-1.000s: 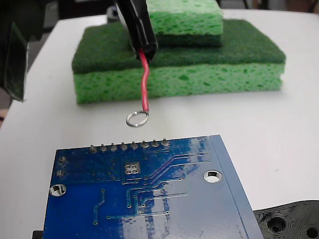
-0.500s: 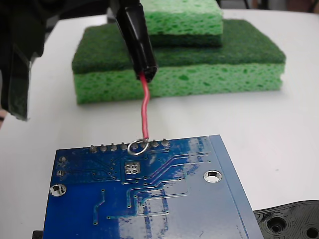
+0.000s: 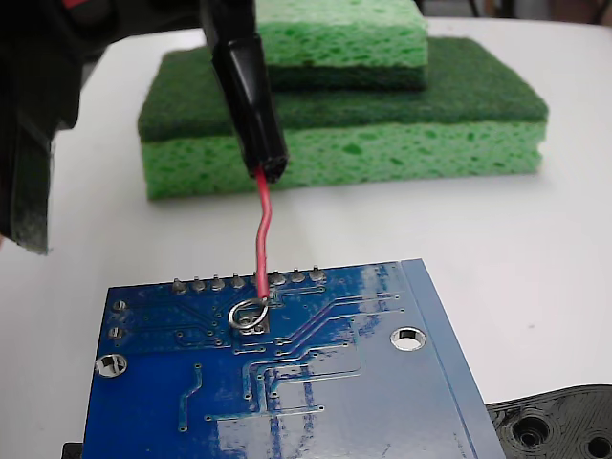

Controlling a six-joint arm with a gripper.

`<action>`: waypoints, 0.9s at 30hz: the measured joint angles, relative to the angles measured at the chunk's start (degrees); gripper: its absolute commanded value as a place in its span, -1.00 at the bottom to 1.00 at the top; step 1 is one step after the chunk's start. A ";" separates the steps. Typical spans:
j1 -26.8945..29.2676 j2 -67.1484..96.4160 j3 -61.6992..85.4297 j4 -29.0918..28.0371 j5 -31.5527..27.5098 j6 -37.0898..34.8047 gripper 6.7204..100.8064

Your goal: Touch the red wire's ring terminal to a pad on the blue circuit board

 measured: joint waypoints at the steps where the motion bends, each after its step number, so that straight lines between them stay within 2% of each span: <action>1: 0.09 -0.18 0.00 -0.09 0.00 -0.09 0.99; 27: -0.09 -0.62 0.35 -0.26 -0.88 -0.70 0.99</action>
